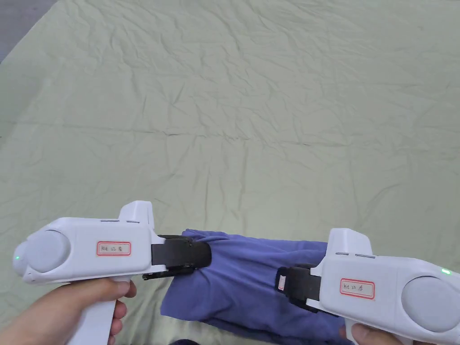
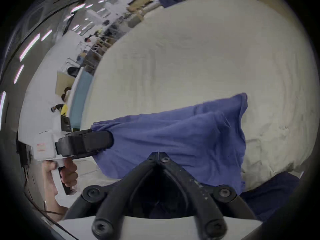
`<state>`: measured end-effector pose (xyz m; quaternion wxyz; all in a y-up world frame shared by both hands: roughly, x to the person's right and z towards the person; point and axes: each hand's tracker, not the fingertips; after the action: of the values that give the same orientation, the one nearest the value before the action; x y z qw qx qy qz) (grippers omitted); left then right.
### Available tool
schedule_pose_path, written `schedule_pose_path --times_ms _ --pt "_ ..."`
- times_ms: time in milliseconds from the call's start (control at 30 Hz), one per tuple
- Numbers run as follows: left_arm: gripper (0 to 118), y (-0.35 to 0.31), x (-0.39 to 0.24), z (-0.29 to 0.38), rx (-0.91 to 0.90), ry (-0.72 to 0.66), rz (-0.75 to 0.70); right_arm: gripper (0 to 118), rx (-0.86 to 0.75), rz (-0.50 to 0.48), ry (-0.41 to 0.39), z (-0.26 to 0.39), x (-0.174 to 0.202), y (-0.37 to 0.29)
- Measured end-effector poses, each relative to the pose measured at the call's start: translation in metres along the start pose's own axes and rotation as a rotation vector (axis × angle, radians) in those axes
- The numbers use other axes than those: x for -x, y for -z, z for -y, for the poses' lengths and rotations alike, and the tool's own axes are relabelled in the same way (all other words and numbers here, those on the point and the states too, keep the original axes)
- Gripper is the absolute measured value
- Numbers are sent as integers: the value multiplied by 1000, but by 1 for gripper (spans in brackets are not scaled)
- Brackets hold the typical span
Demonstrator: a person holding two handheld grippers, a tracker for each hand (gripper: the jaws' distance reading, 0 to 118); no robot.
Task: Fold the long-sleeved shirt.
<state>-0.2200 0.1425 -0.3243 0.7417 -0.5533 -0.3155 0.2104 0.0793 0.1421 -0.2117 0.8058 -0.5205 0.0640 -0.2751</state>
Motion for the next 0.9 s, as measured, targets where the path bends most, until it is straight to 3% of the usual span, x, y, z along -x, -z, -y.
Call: schedule_pose_path --times_ms 200,367,467,567,600,667,700,767,800,900 --pt "12 -78 45 -15 -59 -10 -170 3 1 -132 -75 1 82 25" --pt "12 -137 128 -34 -26 -60 -488 3 62 -203 -159 11 153 57" --pt "12 -163 174 -47 -20 -92 -657 3 117 -277 -169 17 179 67" --pt "13 -182 213 -60 -39 -138 -770 3 132 -283 -192 19 198 75" --pt "20 -183 223 -62 -53 -138 -812 3 148 -297 -190 20 201 76" --pt "90 -180 229 -61 -112 -102 -892 3 193 -346 -166 21 207 78" --pt "118 -179 228 -60 -162 -52 -934 3 181 -342 -176 21 209 77" --pt "110 -181 222 -57 -271 -37 -980 3 153 -319 -214 21 212 73" --pt "110 -183 218 -57 -342 -21 -915 3 139 -308 -225 20 212 71" --pt "110 -184 211 -58 -321 -145 -915 3 130 -301 -213 18 207 64"
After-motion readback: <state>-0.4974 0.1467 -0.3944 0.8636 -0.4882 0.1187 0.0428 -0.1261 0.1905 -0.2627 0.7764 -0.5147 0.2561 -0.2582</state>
